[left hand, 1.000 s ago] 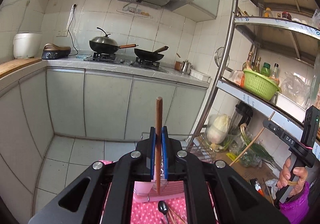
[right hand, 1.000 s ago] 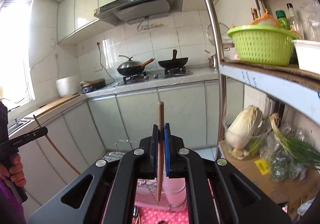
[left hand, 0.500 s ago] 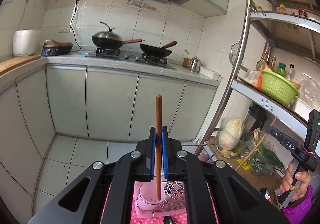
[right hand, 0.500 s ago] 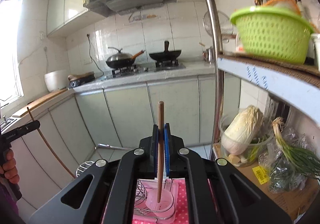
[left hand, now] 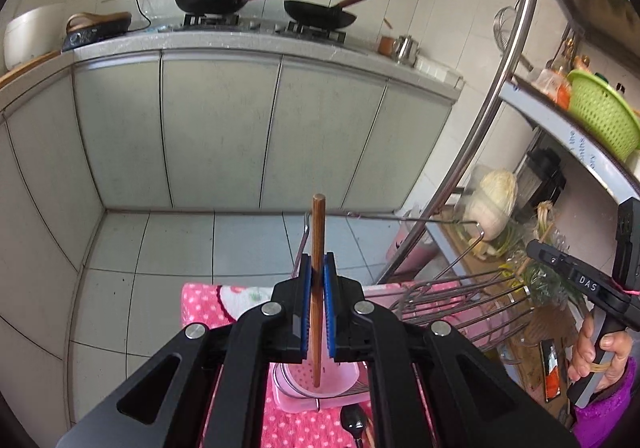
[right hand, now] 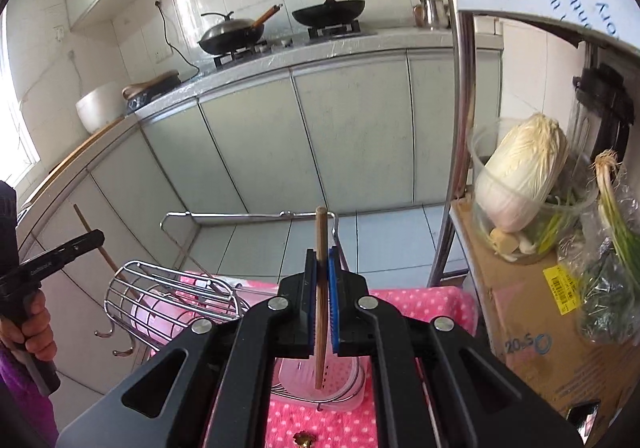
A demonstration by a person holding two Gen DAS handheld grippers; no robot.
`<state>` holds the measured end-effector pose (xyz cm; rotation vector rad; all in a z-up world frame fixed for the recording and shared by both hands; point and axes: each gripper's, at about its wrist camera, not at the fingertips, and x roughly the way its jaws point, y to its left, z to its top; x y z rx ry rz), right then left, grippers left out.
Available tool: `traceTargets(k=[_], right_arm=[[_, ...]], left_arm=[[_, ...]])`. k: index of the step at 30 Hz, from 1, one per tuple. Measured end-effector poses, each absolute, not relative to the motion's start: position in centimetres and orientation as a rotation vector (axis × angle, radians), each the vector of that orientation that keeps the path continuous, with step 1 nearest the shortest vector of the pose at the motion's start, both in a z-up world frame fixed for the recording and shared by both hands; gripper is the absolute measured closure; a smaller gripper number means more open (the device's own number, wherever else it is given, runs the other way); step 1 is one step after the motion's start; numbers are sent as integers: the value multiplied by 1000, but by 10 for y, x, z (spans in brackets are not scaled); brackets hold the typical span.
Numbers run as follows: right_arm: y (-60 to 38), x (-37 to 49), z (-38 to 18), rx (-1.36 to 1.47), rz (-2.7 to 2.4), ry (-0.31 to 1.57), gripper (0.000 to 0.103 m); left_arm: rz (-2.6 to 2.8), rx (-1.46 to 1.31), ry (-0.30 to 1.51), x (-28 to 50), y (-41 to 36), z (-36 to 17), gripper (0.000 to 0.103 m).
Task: Organize utensils
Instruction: 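Lower the chopstick into the pink cup and open the grippers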
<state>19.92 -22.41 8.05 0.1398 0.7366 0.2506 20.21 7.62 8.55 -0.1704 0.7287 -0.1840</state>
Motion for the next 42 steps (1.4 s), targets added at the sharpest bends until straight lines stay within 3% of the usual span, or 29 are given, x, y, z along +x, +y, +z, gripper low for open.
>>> traceTargets(k=[13, 15, 16, 18, 42], right_arm=[[-215, 209, 71, 117, 254, 782, 95], [-215, 207, 71, 111, 253, 780, 78], [-216, 204, 71, 106, 248, 773, 74], [-218, 201, 73, 101, 241, 760, 69], [-251, 100, 71, 148, 217, 737, 67]], left_arm=[[-154, -231, 781, 219, 81, 62, 94], [-143, -257, 790, 220, 85, 61, 86], [-140, -272, 787, 218, 88, 62, 78], [-140, -284, 770, 214, 91, 65, 73], [-87, -298, 729, 126, 129, 84, 67]])
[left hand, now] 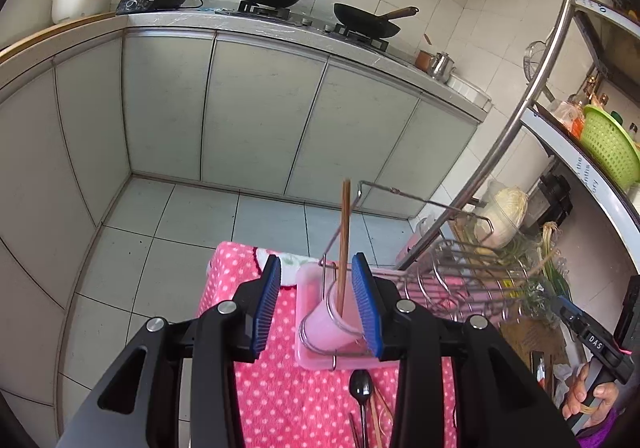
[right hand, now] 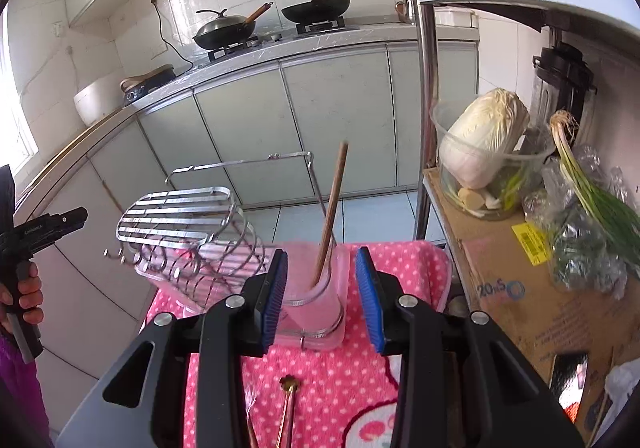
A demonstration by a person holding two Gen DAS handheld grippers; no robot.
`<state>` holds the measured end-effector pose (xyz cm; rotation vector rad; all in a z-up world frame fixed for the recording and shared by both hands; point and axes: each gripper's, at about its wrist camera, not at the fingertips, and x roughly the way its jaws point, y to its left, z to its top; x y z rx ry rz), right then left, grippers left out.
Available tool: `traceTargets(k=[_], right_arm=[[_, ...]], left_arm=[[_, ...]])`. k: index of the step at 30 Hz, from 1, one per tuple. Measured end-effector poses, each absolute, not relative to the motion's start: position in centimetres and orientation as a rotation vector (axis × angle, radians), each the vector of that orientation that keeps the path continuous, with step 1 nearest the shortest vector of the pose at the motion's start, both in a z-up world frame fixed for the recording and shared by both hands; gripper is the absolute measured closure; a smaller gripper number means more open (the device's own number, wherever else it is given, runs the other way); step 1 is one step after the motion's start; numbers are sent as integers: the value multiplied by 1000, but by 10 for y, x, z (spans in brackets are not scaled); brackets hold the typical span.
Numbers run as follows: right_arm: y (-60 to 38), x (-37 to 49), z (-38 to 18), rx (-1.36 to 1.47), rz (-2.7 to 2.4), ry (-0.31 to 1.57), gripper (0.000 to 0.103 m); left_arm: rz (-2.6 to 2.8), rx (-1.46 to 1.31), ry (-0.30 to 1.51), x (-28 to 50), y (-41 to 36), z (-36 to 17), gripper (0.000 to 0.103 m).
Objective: Organize utensils
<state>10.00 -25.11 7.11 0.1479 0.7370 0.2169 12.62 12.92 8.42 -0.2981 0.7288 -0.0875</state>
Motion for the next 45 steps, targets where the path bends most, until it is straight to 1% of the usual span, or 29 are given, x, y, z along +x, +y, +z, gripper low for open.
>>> traceTargets(k=[6, 12, 14, 16, 18, 21, 29, 39, 45], right_arm=[[-239, 75, 38, 183, 263, 799, 67], [-228, 64, -6, 197, 287, 893, 67], [-226, 62, -17, 213, 295, 919, 67], [-222, 60, -29, 223, 307, 944, 67], [-219, 58, -35, 223, 314, 955, 67], [-219, 57, -44, 236, 324, 972, 67], [-226, 54, -55, 259, 334, 993, 67], [-235, 56, -61, 289, 354, 997, 67], [-237, 60, -69, 302, 344, 1019, 67]], left_arm=[[-135, -311, 759, 93, 121, 64, 67], [-208, -310, 882, 76, 98, 16, 67], [-232, -309, 950, 74, 89, -6, 71], [-265, -316, 1021, 74, 79, -30, 81], [-269, -328, 1084, 75, 68, -50, 89], [-280, -358, 1179, 82, 56, -79, 94], [-225, -319, 1349, 104, 24, -128, 94], [-176, -261, 1399, 116, 4, -146, 93], [-159, -195, 1415, 122, -14, -146, 89]])
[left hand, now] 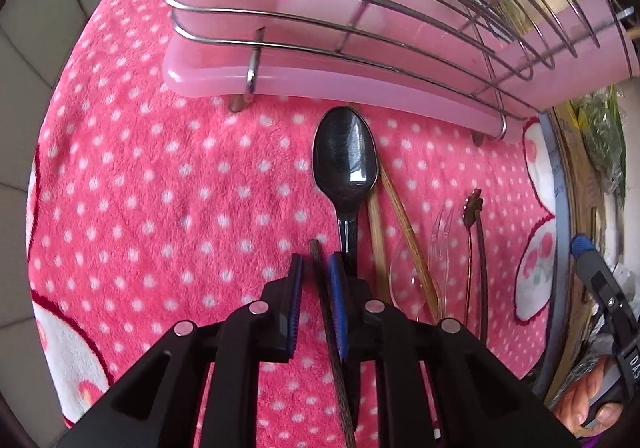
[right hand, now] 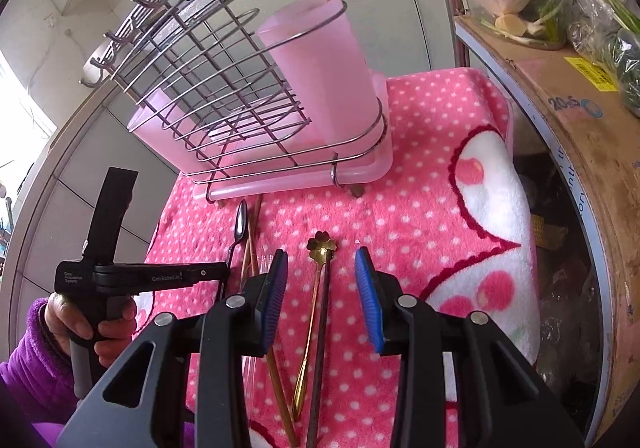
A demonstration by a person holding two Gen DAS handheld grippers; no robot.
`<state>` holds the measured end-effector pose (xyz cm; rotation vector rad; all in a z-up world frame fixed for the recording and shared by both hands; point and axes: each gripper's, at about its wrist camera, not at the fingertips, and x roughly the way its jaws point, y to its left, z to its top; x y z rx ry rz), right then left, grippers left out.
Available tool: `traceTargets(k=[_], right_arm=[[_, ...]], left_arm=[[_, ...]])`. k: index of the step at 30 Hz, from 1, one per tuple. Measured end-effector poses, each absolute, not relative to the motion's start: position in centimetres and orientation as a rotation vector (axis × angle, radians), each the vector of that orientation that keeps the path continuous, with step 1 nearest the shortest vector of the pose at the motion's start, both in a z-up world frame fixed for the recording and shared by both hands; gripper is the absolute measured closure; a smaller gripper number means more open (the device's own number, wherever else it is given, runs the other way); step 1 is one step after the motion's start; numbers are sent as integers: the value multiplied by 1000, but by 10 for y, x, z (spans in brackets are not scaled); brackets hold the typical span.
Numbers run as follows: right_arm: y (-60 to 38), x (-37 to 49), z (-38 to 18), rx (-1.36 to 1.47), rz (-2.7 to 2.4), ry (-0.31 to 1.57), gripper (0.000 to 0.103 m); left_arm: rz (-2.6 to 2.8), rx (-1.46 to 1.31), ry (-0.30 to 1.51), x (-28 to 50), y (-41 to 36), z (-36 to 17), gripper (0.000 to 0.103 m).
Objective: Organize utensils
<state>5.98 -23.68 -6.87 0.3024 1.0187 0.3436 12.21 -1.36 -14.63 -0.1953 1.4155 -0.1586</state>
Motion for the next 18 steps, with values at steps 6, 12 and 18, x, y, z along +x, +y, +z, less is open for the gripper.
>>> traceTargets(k=[6, 12, 18], right_arm=[[-235, 67, -77, 325, 344, 1052, 67], [-233, 73, -97, 345, 343, 1125, 68], [-209, 85, -117, 281, 341, 1207, 87]], left_arm=[[-169, -31, 1356, 115, -37, -144, 99], [-119, -102, 1305, 112, -4, -128, 99], [-111, -160, 1295, 115, 19, -126, 99]])
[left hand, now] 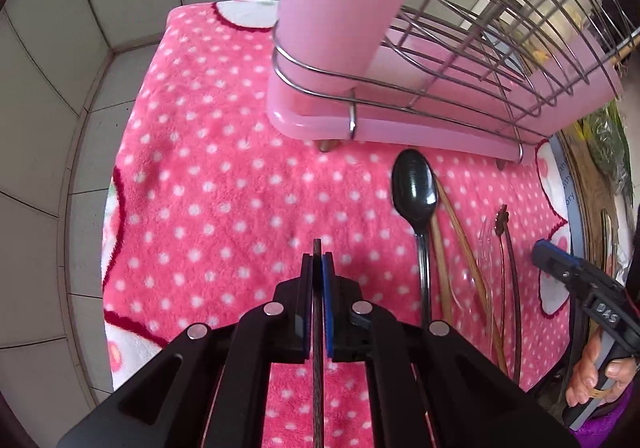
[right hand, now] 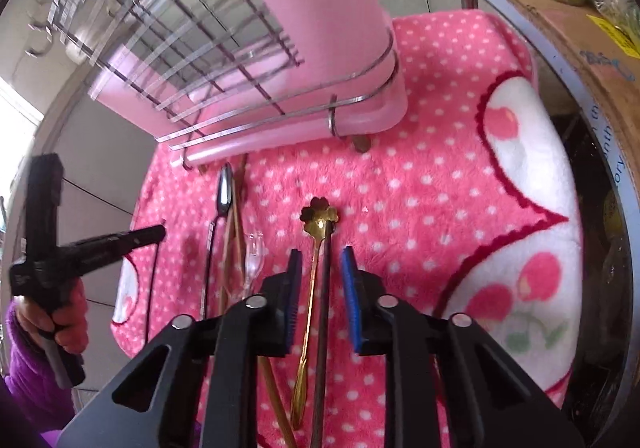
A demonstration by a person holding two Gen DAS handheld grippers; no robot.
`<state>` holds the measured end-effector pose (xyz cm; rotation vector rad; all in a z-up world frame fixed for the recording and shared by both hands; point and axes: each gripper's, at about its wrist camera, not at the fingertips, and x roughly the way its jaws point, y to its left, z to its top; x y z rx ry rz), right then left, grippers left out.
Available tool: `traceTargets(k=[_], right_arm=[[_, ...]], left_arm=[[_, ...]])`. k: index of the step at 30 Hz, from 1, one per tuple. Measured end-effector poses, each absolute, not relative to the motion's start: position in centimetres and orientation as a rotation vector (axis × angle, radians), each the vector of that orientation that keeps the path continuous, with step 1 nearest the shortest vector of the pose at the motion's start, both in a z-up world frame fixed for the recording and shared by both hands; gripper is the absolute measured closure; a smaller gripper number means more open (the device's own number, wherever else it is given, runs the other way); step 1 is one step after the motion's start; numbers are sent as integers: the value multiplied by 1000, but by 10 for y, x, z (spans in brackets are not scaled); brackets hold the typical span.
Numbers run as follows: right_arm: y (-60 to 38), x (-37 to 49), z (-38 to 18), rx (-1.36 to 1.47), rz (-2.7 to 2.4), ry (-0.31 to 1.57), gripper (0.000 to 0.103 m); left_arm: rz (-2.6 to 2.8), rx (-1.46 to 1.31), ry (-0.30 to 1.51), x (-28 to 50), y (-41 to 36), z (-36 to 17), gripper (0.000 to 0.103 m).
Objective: Organize utensils
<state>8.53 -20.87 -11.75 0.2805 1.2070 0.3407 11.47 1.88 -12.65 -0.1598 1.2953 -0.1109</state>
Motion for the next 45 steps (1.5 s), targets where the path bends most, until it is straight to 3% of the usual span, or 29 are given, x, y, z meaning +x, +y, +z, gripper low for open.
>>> traceTargets(k=[10, 11, 12, 24, 33, 45], right_arm=[[-187, 109, -136, 185, 285, 1289, 88], [-186, 110, -137, 172, 272, 1288, 96], [-186, 110, -137, 169, 270, 1287, 98], [-226, 108, -134, 226, 206, 1292, 98], [-207, 105, -135, 169, 217, 1252, 98], [-231, 64, -69, 269, 253, 973, 98]], left_arm=[[-168, -167, 1355, 126, 21, -149, 99], [-170, -166, 1366, 126, 21, -152, 99], [-171, -165, 1374, 127, 20, -155, 99], [-199, -157, 1434, 139, 17, -158, 99], [-203, -199, 1358, 130, 34, -140, 99], [-220, -303, 1077, 94, 73, -72, 99]])
